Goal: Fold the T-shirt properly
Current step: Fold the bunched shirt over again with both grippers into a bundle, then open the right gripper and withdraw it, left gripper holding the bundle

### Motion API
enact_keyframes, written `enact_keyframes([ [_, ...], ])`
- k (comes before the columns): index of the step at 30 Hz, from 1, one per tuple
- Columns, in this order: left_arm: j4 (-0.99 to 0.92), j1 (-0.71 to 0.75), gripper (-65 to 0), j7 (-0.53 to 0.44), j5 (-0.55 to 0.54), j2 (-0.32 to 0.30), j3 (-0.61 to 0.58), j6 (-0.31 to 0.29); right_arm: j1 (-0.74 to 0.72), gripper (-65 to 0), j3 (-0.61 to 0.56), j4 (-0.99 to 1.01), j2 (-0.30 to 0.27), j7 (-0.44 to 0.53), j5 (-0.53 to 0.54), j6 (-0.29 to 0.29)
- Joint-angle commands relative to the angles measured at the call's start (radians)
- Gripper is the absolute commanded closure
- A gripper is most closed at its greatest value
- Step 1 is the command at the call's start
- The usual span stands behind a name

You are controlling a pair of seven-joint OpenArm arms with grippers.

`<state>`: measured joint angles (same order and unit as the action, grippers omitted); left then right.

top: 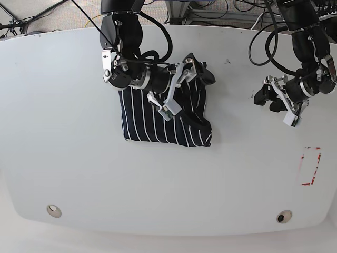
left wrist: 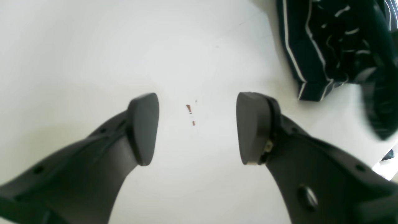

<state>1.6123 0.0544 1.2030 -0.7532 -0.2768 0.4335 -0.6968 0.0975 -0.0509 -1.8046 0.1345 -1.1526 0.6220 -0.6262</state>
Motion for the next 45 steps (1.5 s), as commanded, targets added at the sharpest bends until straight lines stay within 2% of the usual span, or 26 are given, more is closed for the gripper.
enact_keyframes([
  [1, 0.023, -0.012, -36.5, -0.019, -0.015, -0.031, 0.009, -0.001, -0.015, -65.0, -0.034, -0.024, 0.015, 0.024, -0.02, -0.005],
  [3, 0.03, -0.012, -36.5, -0.019, -0.012, -0.032, 0.005, -0.001, -0.015, -65.0, -0.027, -0.027, 0.014, 0.026, -0.023, -0.005],
  [6, 0.092, -0.011, -36.5, -0.019, -0.009, -0.069, -0.023, -0.001, -0.012, -65.0, 0.044, -0.067, 0.007, 0.024, -0.021, -0.005],
  [12, 0.21, -0.04, -36.5, -0.019, -0.007, -0.075, -0.206, -0.001, -0.043, -65.0, 0.17, -0.096, -0.108, 0.023, 0.008, -0.007],
  [15, 0.234, -0.043, -36.5, -0.019, 0.037, -0.071, -0.292, -0.001, -0.058, -64.4, 0.22, -0.077, -0.157, 0.026, 0.028, -0.007],
  [22, 0.234, -0.047, -36.5, -0.024, 0.222, 0.024, -0.531, -0.001, -0.187, -27.6, 0.271, 0.07, -0.241, 0.026, 0.032, -0.007],
  [24, 0.234, -0.047, -36.5, -0.028, 0.266, 0.055, -0.58, -0.001, -0.23, -22.4, 0.268, 0.127, -0.253, 0.027, 0.028, -0.007],
  [29, 0.239, -0.041, -36.5, -0.053, 0.383, 0.133, -0.669, -0.001, -0.336, -20.9, 0.267, 0.282, -0.276, 0.029, 0.026, -0.007],
  [31, 0.228, -0.044, -36.5, -0.055, 0.427, 0.167, -0.687, -0.001, -0.358, -20.9, 0.262, 0.329, -0.287, 0.053, 0.026, -0.007],
  [35, 0.222, -0.04, -36.5, -0.064, 0.525, 0.225, -0.723, -0.001, -0.396, -20.9, 0.165, 0.411, -0.321, 0.15, 0.026, -0.007],
  [38, 0.217, -0.04, -36.5, -0.091, 0.574, 0.241, -0.76, -0.001, -0.407, -20.8, 0.064, 0.464, -0.358, 0.248, 0.026, -0.004],
  [41, 0.204, -0.031, -36.5, -0.101, 0.611, 0.244, -0.787, -0.001, -0.404, -20.6, 0.027, 0.5, -0.395, 0.31, 0.026, -0.001],
  [45, 0.19, -0.031, -36.5, -0.102, 0.647, 0.239, -0.786, -0.001, -0.387, -15.1, 0.003, 0.543, -0.445, 0.379, 0.025, -0.002],
])
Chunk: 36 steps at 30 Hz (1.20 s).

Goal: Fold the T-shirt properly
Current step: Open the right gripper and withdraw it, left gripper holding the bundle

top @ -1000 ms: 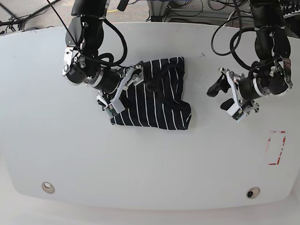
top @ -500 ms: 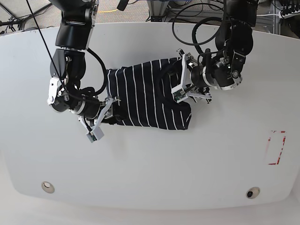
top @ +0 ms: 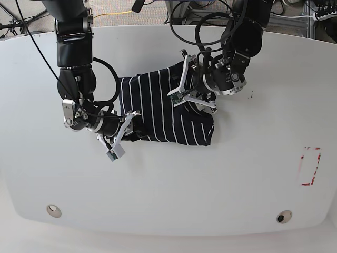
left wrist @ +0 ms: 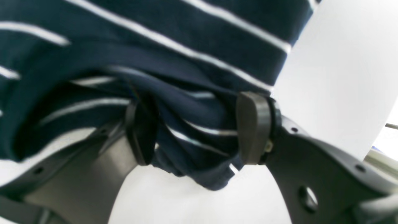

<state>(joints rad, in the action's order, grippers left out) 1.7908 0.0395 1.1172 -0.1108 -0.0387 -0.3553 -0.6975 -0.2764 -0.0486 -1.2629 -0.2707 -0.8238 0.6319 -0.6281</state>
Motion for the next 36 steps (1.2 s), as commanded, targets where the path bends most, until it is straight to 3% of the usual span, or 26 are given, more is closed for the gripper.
enact_keyframes([
  [1, 0.011, -0.017, -36.5, -0.016, 0.01, -0.003, 0.005, -0.001, -0.004, -13.0, -0.007, 0.009, -0.062, 0.071, 0.015, 0.0],
  [8, -0.041, -0.056, -36.5, -0.05, 0.02, -0.086, 0.005, -0.001, 0.081, -10.5, -0.004, 0.004, -0.117, 0.108, 0.015, -0.002],
  [16, -0.242, -0.211, -36.5, -0.053, 0.016, -0.096, 0.005, -0.001, 0.256, -10.3, -0.003, -0.151, -0.109, 0.108, 0.016, 0.004],
  [25, -0.322, -0.369, -36.5, -0.053, 0.018, -0.112, 0.005, -0.001, 0.408, -10.3, -0.007, -0.309, -0.029, 0.105, 0.016, 0.014],
  [32, -0.302, -0.441, -36.5, -0.05, 0.01, -0.155, 0.005, -0.001, 0.424, -10.6, -0.023, -0.327, 0.058, 0.103, 0.016, 0.121],
  [36, -0.173, -0.428, -36.5, -0.048, 0.013, -0.177, 0.043, -0.001, 0.404, -10.8, -0.075, -0.327, 0.08, 0.103, 0.016, 0.165],
])
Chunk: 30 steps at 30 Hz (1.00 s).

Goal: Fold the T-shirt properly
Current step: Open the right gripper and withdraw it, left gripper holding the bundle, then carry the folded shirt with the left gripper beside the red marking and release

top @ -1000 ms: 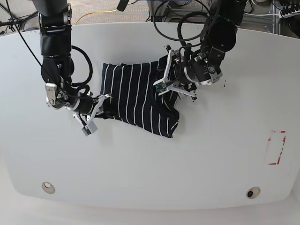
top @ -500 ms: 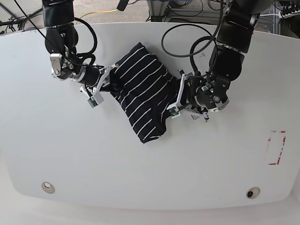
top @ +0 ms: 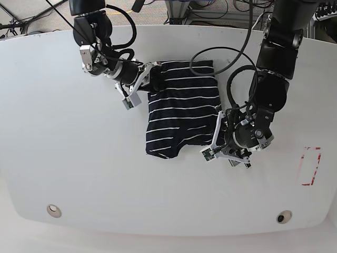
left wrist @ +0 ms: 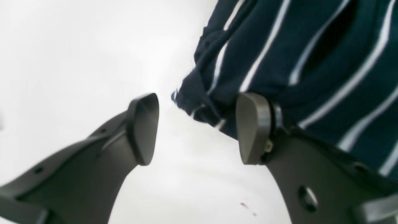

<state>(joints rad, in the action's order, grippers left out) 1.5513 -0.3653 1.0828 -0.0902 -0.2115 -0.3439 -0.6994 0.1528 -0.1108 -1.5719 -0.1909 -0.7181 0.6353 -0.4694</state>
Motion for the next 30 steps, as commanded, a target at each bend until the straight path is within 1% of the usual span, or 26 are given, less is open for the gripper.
enact_keyframes([
  [1, 0.087, -0.011, -36.5, -0.014, -0.006, -0.001, 0.045, 0.001, -0.034, -10.8, -0.023, -0.018, 0.0, -0.002, 0.013, 0.013],
  [2, 0.11, 0.005, -36.7, -0.014, -0.004, 0.001, 0.065, 0.001, -0.043, -10.8, -0.039, -0.018, 0.0, -0.004, 0.016, 0.024],
  [6, 0.222, 0.079, -36.7, -0.016, 0.019, 0.063, 0.141, 0.001, -0.054, -10.8, -0.102, -0.052, -0.005, -0.004, 0.022, 0.062],
  [7, 0.245, 0.105, -36.8, -0.019, 0.039, 0.088, 0.154, 0.025, -0.054, -10.8, -0.105, -0.071, -0.008, -0.004, 0.024, 0.073],
  [8, 0.26, 0.13, -36.9, -0.02, 0.059, 0.114, 0.162, 0.065, -0.051, -10.8, -0.102, -0.084, -0.008, -0.004, 0.024, 0.077],
  [10, 0.278, 0.162, -36.9, -0.037, 0.096, 0.154, 0.162, 0.128, -0.046, -10.8, -0.083, -0.12, -0.009, -0.005, 0.024, 0.077],
  [11, 0.289, 0.19, -37.1, -0.069, 0.114, 0.179, 0.162, 0.171, -0.045, -10.8, -0.062, -0.146, -0.011, -0.015, 0.024, 0.077],
  [13, 0.294, 0.24, -37.1, -0.138, 0.131, 0.203, 0.162, 0.22, -0.045, -10.8, -0.034, -0.169, -0.02, -0.051, 0.024, 0.076],
  [15, 0.289, 0.299, -37.2, -0.238, 0.145, 0.235, 0.162, 0.278, -0.049, -10.6, 0.0, -0.183, -0.029, -0.088, 0.024, 0.07],
  [17, 0.283, 0.34, -37.6, -0.309, 0.157, 0.255, 0.162, 0.338, -0.051, -10.6, 0.026, -0.186, -0.032, -0.097, 0.024, 0.068],
  [18, 0.271, 0.364, -39.6, -0.355, 0.162, 0.266, 0.162, 0.378, -0.049, -10.6, 0.047, -0.186, -0.035, -0.099, 0.024, 0.068],
  [19, 0.255, 0.384, -42.2, -0.398, 0.162, 0.275, 0.153, 0.418, -0.048, -10.8, 0.069, -0.186, -0.051, -0.099, 0.024, 0.068],
  [21, 0.24, 0.412, -45.6, -0.45, 0.163, 0.277, 0.141, 0.473, -0.046, -10.8, 0.086, -0.184, -0.068, -0.099, 0.025, 0.068],
  [22, 0.229, 0.432, -47.2, -0.487, 0.174, 0.275, 0.125, 0.521, -0.046, -10.8, 0.096, -0.184, -0.077, -0.1, 0.025, 0.068],
  [25, 0.163, 0.453, -47.8, -0.554, 0.201, 0.274, 0.095, 0.607, -0.045, -10.6, 0.128, -0.184, -0.094, -0.102, 0.025, 0.068],
  [26, 0.113, 0.455, -47.8, -0.576, 0.214, 0.272, 0.085, 0.625, -0.045, -10.6, 0.151, -0.184, -0.095, -0.102, 0.025, 0.068],
  [30, -0.051, 0.453, -47.8, -0.622, 0.251, 0.271, 0.082, 0.627, -0.038, -10.6, 0.205, -0.184, -0.095, -0.104, 0.025, 0.067],
])
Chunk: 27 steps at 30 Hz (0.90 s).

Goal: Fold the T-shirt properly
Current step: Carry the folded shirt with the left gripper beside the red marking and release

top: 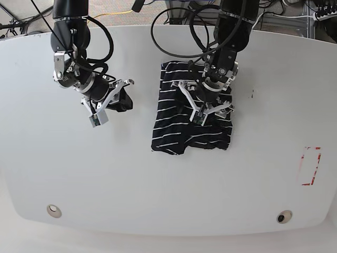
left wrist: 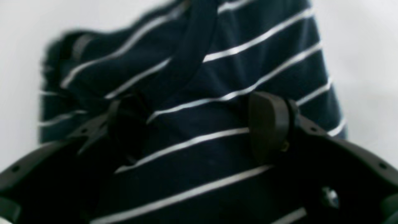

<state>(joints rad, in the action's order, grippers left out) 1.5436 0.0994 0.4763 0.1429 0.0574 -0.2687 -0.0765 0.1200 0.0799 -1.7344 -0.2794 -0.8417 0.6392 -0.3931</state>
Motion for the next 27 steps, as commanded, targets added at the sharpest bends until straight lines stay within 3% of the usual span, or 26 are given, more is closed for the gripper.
enact_keyframes([
  [1, -0.074, -0.017, -47.8, -0.021, 0.022, -0.011, 0.009, 0.004, -0.001, -10.6, 0.025, -0.022, -0.007, 0.02, 0.021, -0.01],
  [6, -0.2, -0.089, -47.8, -0.024, -0.035, -0.15, 0.111, -0.021, 0.01, -10.8, 0.082, -0.019, -0.013, 0.02, 0.095, -0.01],
  [11, -0.3, -0.14, -47.2, 0.003, -0.108, -0.374, 0.222, -0.208, 0.031, -10.8, 0.142, -0.019, -0.013, 0.02, 0.126, -0.01],
  [15, -0.383, -0.148, -47.1, 0.005, -0.116, -0.523, 0.279, -0.319, 0.048, -10.8, 0.16, -0.023, -0.025, 0.02, 0.129, -0.01],
  [22, -0.476, -0.149, -47.1, 0.0, -0.118, -0.71, 0.311, -0.415, 0.048, -10.5, 0.168, -0.026, -0.024, 0.022, 0.129, -0.01],
  [27, -0.48, -0.143, -47.1, -0.001, -0.118, -0.773, 0.395, -0.53, 0.054, -10.3, 0.169, -0.028, -0.024, 0.023, 0.13, -0.01],
])
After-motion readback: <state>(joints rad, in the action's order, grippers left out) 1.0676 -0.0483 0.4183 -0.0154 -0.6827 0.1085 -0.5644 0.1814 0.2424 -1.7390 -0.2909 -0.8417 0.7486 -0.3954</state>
